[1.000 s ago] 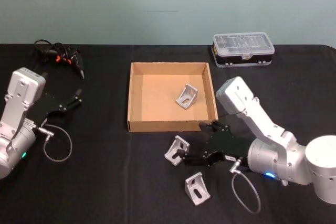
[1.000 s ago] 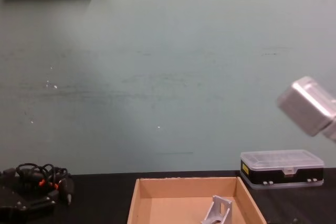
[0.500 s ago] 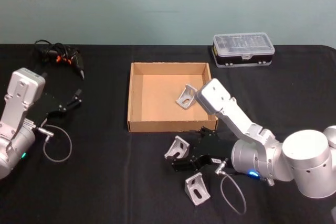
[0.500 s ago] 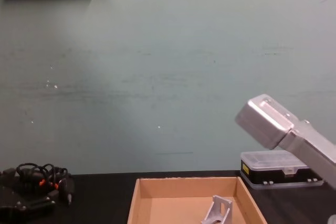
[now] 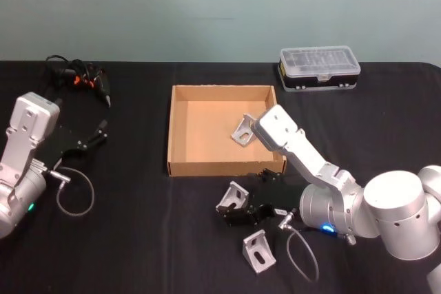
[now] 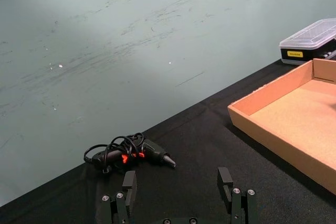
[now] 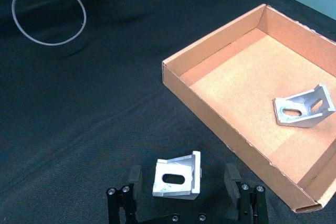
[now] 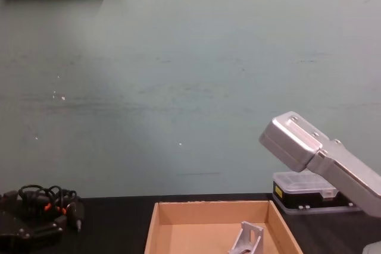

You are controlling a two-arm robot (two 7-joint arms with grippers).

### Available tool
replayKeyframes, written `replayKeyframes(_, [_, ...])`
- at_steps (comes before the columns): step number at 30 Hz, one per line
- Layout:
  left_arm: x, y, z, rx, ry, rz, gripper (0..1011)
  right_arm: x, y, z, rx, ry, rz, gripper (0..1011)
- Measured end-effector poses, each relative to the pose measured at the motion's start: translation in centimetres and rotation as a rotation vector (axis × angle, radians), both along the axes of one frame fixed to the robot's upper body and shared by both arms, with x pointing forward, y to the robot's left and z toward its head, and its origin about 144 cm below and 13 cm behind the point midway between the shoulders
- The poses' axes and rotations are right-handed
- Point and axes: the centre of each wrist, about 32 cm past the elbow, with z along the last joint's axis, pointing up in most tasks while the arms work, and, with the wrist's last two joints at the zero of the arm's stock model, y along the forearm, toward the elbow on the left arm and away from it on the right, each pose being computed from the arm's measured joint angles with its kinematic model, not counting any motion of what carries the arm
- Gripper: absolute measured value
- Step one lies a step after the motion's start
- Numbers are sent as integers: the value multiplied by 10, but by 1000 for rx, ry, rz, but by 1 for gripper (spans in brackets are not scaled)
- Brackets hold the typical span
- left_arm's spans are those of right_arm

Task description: Use one hand to pick up the angle iron from the table and place it into the box.

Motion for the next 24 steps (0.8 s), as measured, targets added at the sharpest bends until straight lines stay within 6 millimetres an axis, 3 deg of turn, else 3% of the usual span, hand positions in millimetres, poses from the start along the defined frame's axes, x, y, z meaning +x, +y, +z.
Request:
replayKeyframes(10, [0,0,0,0,0,0,1011,0,0,0,-1,-1,0,970])
replayKeyframes(15, [0,0,0,0,0,0,1011,0,0,0,-1,-1,1,862])
replayKeyframes(24, [0,0,0,0,0,0,1011,0,-1,1,-1,-2,0,551])
